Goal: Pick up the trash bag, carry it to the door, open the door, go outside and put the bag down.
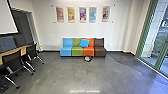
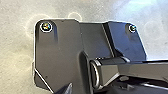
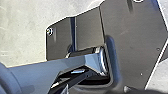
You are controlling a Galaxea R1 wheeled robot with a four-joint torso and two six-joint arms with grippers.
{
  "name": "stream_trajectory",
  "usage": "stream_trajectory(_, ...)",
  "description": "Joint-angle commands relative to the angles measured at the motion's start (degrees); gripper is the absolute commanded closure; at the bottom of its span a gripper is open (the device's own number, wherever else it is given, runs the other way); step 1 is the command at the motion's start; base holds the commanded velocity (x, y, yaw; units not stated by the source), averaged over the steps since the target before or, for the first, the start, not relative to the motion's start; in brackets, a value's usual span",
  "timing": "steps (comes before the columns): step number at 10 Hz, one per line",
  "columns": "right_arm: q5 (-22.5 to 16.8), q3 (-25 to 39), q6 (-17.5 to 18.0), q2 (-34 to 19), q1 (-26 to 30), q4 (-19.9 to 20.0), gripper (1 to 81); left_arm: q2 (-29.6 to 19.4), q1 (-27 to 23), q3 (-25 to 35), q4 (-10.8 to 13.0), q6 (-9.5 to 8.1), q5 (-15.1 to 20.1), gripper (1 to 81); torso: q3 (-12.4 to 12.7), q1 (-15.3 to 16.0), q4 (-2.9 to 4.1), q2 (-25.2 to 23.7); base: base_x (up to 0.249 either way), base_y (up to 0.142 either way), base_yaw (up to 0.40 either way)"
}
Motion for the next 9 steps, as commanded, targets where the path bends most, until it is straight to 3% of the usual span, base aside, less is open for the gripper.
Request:
stream_trajectory(1,-1.9,0.7,-0.6,-0.2,1.7,-1.2,1.0,0.3,-2.2,0.2,2.1,0.10,2.5,1.0,0.0,0.0,0.00,0.0,0.145,0.000,0.000)
stream_trajectory(9,-1.9,0.8,-0.6,0.0,1.7,-1.2,1.0,0.3,-2.5,0.0,2.1,0.19,2.7,1.0,0.0,0.0,0.00,0.0,0.136,0.000,0.000)
